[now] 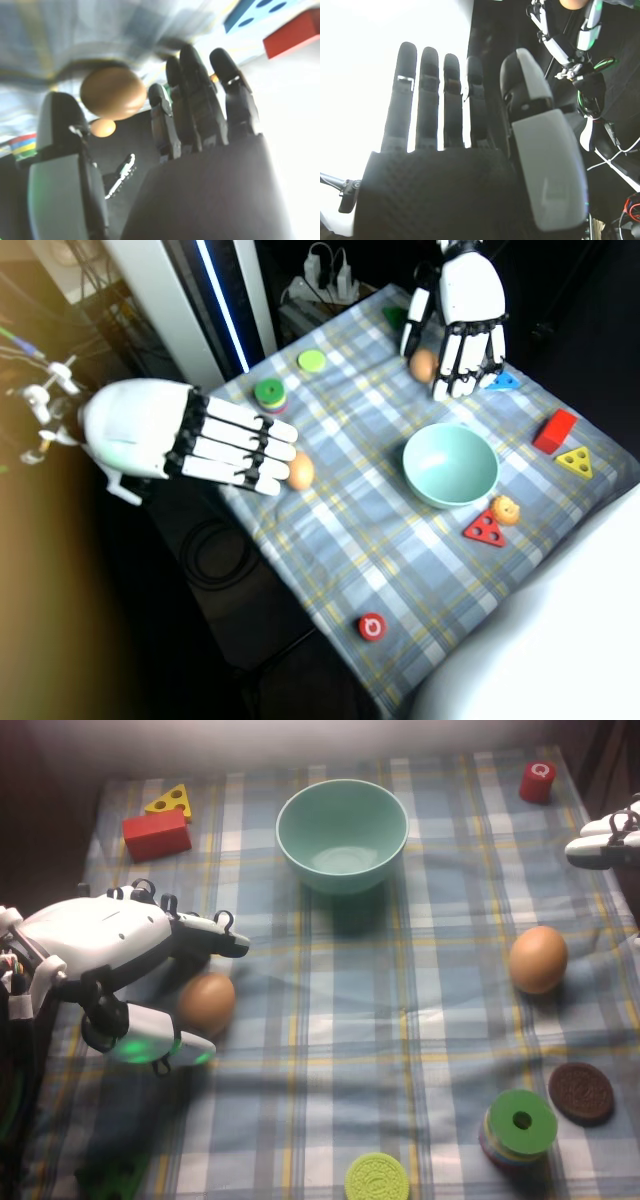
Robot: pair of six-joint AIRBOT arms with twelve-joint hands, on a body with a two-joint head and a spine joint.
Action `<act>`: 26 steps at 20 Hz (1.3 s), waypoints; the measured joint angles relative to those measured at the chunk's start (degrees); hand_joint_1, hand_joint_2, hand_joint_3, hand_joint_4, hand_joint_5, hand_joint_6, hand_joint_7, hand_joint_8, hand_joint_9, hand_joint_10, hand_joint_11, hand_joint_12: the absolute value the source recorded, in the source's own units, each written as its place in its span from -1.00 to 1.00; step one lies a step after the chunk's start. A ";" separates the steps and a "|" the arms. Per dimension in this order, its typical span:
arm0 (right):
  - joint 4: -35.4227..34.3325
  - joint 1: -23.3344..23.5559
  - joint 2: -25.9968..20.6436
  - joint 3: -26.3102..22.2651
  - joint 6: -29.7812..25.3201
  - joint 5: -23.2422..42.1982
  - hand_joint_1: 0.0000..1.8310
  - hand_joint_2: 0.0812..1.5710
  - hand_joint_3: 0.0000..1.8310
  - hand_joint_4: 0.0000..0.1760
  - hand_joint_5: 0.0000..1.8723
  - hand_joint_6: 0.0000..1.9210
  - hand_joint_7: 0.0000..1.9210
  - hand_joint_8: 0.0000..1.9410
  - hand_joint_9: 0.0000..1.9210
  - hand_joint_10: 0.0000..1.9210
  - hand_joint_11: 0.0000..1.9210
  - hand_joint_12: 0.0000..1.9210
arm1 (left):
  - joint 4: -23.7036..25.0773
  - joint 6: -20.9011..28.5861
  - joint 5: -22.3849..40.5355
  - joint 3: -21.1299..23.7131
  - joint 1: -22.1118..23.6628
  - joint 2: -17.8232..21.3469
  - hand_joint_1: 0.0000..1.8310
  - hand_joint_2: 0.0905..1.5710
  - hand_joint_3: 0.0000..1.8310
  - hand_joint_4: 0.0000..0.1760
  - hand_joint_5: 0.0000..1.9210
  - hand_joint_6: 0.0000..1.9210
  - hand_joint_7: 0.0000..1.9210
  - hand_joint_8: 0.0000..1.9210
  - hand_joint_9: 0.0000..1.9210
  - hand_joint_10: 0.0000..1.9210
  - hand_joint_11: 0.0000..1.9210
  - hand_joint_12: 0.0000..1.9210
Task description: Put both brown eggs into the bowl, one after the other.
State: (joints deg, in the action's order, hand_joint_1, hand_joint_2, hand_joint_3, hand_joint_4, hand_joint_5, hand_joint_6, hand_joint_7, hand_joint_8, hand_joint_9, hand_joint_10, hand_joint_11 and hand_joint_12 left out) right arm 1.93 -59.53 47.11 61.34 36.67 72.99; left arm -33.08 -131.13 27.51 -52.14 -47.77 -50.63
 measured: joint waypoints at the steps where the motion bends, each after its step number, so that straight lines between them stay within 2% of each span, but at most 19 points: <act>1: -0.04 0.00 0.00 0.00 0.00 0.00 0.00 0.58 -1.00 -1.00 -0.46 -1.00 -0.41 -0.99 -0.42 -0.99 -0.68 -0.39 | -0.11 0.00 0.09 0.00 0.00 -0.07 0.00 0.19 -1.00 1.00 -0.45 -0.99 -0.36 -0.99 -0.36 -0.99 -0.96 0.02; 3: 0.00 0.00 0.00 -0.02 0.00 0.00 0.00 0.59 -1.00 -1.00 -0.49 -1.00 -0.39 -1.00 -0.40 -1.00 -0.67 -0.43 | -0.24 -0.02 0.33 -0.02 0.24 -0.28 -0.01 0.21 -0.99 1.00 -0.44 -0.99 -0.32 -0.98 -0.35 -0.99 -0.97 0.01; 4: 0.02 0.00 0.00 0.00 0.00 0.02 0.00 0.59 -1.00 -1.00 -0.50 -1.00 -0.39 -1.00 -0.40 -1.00 -0.67 -0.44 | -0.24 -0.04 0.33 -0.22 0.24 -0.35 0.02 0.25 -1.00 0.91 -0.40 -1.00 -0.29 -0.99 -0.33 -0.99 -0.99 0.04; 5: -0.07 0.00 0.00 0.00 0.00 -0.02 0.01 0.59 -1.00 -1.00 -0.49 -1.00 -0.39 -1.00 -0.40 -1.00 -0.67 -0.44 | -0.37 -0.02 0.46 -0.35 0.33 -0.61 0.04 0.26 -1.00 0.69 -0.36 -1.00 -0.27 -1.00 -0.32 -0.99 -0.99 0.07; 6: -0.09 0.00 0.00 -0.02 0.00 0.00 0.00 0.58 -1.00 -1.00 -0.46 -0.99 -0.37 -0.99 -0.39 -0.99 -0.65 -0.43 | -0.42 -0.13 0.61 -0.37 0.39 -0.70 0.06 0.30 -1.00 0.19 -0.22 -0.99 -0.18 -0.98 -0.27 -0.98 -0.97 0.11; 7: -0.07 0.00 0.00 -0.02 0.00 0.02 0.00 0.58 -1.00 -1.00 -0.45 -0.99 -0.37 -0.99 -0.38 -0.99 -0.64 -0.43 | -0.42 -0.11 0.68 -0.50 0.39 -0.72 0.10 0.41 -1.00 0.76 -0.04 -0.17 -0.07 -0.97 -0.20 -0.97 -0.96 0.21; 8: -0.15 0.00 0.00 0.00 0.00 -0.02 -0.01 0.58 -1.00 -1.00 -0.45 -0.99 -0.36 -0.99 -0.37 -0.99 -0.63 -0.42 | -0.70 -0.04 1.14 -0.72 0.42 -1.03 0.09 0.41 -1.00 0.94 -0.04 0.05 -0.02 -0.95 -0.17 -0.96 -0.96 0.24; 9: -0.20 0.00 0.00 -0.02 0.00 -0.04 0.01 0.58 -1.00 -1.00 -0.45 -0.99 -0.35 -0.99 -0.37 -0.99 -0.63 -0.42 | -0.90 -0.04 1.27 -0.72 0.52 -1.11 0.27 0.46 -1.00 -1.00 -0.01 -0.08 -0.14 0.19 -0.15 -0.95 -0.97 0.27; 10: -0.24 0.00 0.00 0.00 -0.02 0.00 0.05 0.58 -1.00 -1.00 -0.45 -1.00 -0.35 -0.99 -0.37 -1.00 -0.65 -0.42 | -1.05 -0.09 1.62 -0.83 0.50 -1.29 0.31 0.46 -1.00 -1.00 0.01 -0.11 -0.16 0.41 -0.12 -0.94 -0.98 0.27; 11: -0.28 0.00 0.00 0.00 -0.02 0.00 0.08 0.57 -1.00 -1.00 -0.45 -1.00 -0.35 -0.99 -0.37 -1.00 -0.65 -0.42 | -1.31 0.02 1.70 -0.83 0.52 -1.33 0.32 0.46 -1.00 -1.00 0.00 -0.10 -0.17 0.47 -0.12 -0.94 -1.00 0.28; 12: -0.33 0.00 0.00 -0.02 -0.02 -0.04 0.08 0.56 -1.00 -1.00 -0.44 -0.99 -0.34 -0.99 -0.37 -1.00 -0.65 -0.42 | -1.51 0.02 1.79 -0.83 0.52 -1.36 0.34 0.42 -1.00 -1.00 0.07 -0.24 -0.10 0.39 -0.08 -0.92 -0.99 0.29; 14: -0.42 0.00 0.00 -0.02 -0.15 -0.02 0.07 0.57 -1.00 -1.00 -0.43 -0.99 -0.33 -0.99 -0.36 -0.99 -0.64 -0.42 | -2.10 -0.22 1.97 -1.05 0.59 -1.55 0.36 0.39 -1.00 -1.00 0.13 -0.38 -0.04 0.33 -0.05 -0.90 -0.97 0.26; 16: -0.39 0.00 0.00 -0.02 -0.20 0.00 0.06 0.56 -1.00 -1.00 -0.43 -0.99 -0.33 -1.00 -0.36 -1.00 -0.63 -0.42 | -3.39 -0.22 2.56 -1.07 1.09 -1.77 0.36 0.37 -1.00 -1.00 0.10 -0.32 0.03 0.22 0.01 -0.87 -0.85 0.16; 17: -0.46 0.00 0.00 -0.02 -0.20 0.00 0.04 0.56 -1.00 -1.00 -0.42 -0.99 -0.33 -1.00 -0.35 -0.99 -0.62 -0.42 | -3.56 -0.22 2.54 -1.42 1.79 -1.86 0.36 0.36 -1.00 -1.00 0.08 -0.28 0.07 0.15 0.00 -0.88 -0.92 0.17; 19: -0.81 0.00 0.00 -0.02 -0.20 -0.02 0.04 0.57 -1.00 -1.00 -0.42 -1.00 -0.32 -1.00 -0.34 -1.00 -0.59 -0.46 | -3.74 1.14 2.03 -1.73 3.52 -2.01 0.38 0.34 -1.00 -1.00 0.14 -0.39 0.11 0.09 -0.02 -0.90 -0.93 0.05; 21: -0.85 0.00 0.00 0.00 -0.20 0.02 0.02 0.58 -1.00 -1.00 -0.42 -1.00 -0.33 -1.00 -0.34 -1.00 -0.58 -0.48 | -2.21 2.51 1.99 -3.02 7.13 -2.73 0.36 0.34 -1.00 -1.00 0.13 -0.34 0.10 0.07 -0.03 -0.94 -0.89 -0.12; 23: -0.81 -0.02 0.02 -0.02 -0.22 0.00 -0.01 0.57 -1.00 -1.00 -0.39 -0.99 -0.31 -0.99 -0.33 -0.99 -0.57 -0.48 | -1.44 2.58 2.71 -5.40 11.45 -4.35 0.37 0.31 -1.00 -1.00 0.22 -0.50 0.12 0.04 0.07 -0.93 -0.82 -0.13; 24: -0.87 -0.02 0.02 0.00 -0.20 0.00 -0.02 0.58 -1.00 -1.00 -0.39 -0.99 -0.30 -0.99 -0.32 -0.99 -0.56 -0.47 | -0.66 2.56 2.95 -7.52 14.95 -6.29 0.35 0.33 -0.99 -0.94 0.18 -0.33 0.07 0.02 0.01 -0.96 -0.85 -0.12; 26: -0.87 -0.02 0.07 0.02 -0.20 0.02 -0.01 0.58 -1.00 -1.00 -0.38 -1.00 -0.28 -1.00 -0.30 -1.00 -0.56 -0.42 | -0.13 2.62 1.29 -11.50 19.67 -10.23 0.34 0.37 -1.00 -1.00 0.12 -0.24 -0.02 0.17 -0.05 -0.99 -0.89 -0.08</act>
State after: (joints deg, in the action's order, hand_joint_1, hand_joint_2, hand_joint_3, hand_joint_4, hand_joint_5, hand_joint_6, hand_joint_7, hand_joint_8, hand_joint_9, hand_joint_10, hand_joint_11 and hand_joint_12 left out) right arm 1.06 -59.55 47.18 61.36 36.47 73.01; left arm -33.21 -128.51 28.80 -63.64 -28.10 -60.86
